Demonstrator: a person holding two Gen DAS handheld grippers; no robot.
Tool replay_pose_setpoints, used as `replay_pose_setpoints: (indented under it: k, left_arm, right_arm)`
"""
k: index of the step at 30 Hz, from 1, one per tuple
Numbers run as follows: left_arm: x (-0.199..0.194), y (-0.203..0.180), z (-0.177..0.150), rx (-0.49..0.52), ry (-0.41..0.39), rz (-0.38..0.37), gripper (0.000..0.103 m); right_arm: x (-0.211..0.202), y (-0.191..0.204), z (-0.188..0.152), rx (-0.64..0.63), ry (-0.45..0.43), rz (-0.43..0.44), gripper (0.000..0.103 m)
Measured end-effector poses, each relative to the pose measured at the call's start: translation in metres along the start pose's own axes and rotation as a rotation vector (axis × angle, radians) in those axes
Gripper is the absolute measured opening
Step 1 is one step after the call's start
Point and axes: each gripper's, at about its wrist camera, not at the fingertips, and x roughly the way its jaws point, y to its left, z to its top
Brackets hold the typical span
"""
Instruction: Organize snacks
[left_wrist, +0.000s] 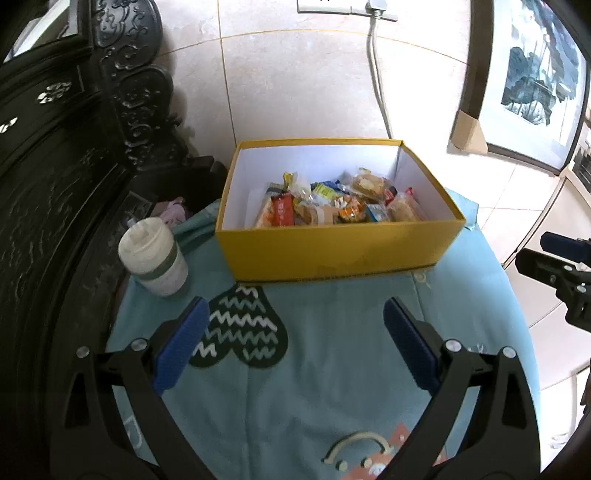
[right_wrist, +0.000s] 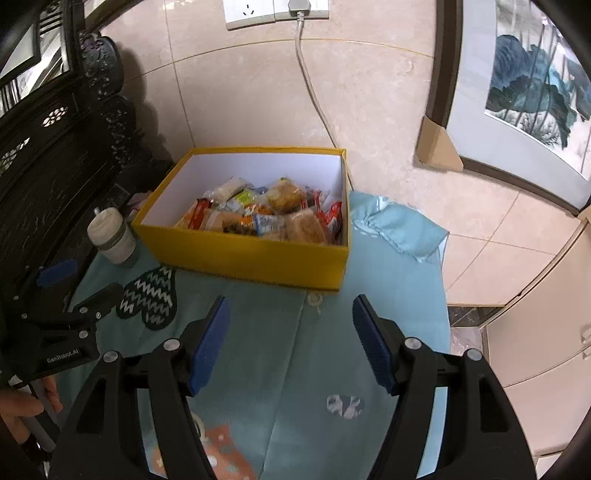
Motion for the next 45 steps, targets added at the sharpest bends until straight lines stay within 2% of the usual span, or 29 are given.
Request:
replay_pose_setpoints:
  k: [10, 17, 22, 24, 28, 33, 37, 45]
  left_arm:
    - [-0.048, -0.003, -0.032, -0.007, -0.011, 0.002, 0.097]
    - [-0.104, -0.006, -0.046, -0.001, -0.067, 0.008, 0.101]
    - [-0.151, -0.006, -0.055, -0.004, -0.119, 0.001, 0.101]
    - [-0.167, -0.006, -0.058, -0.010, -0.122, 0.000, 0.101]
    - [-0.191, -0.005, -0.060, -0.025, -0.132, 0.032, 0.101]
    - [-0.228, -0.012, -0.060, -0.003, -0.194, 0.036, 0.101]
    - [-0.242, -0.016, -0.061, -0.002, -0.202, -0.026, 0.101]
    - [-0.243, -0.026, -0.068, 0.024, -0.179, -0.066, 0.101]
  right_arm:
    - [-0.050, 0.009, -0.041, 0.015, -0.017, 0.028, 0.069]
    - [-0.102, 0.023, -0.060, -0.013, -0.060, 0.029, 0.071]
    - [-0.143, 0.027, -0.078, -0.046, -0.105, 0.010, 0.081]
    - [-0.159, 0.030, -0.088, -0.051, -0.113, 0.009, 0.091]
    - [-0.181, 0.039, -0.101, -0.090, -0.134, 0.015, 0.092]
    - [-0.208, 0.046, -0.111, -0.104, -0.177, 0.018, 0.099]
    - [-0.221, 0.042, -0.113, -0.087, -0.204, 0.009, 0.101]
    - [-0.228, 0.040, -0.119, -0.070, -0.203, -0.007, 0.101]
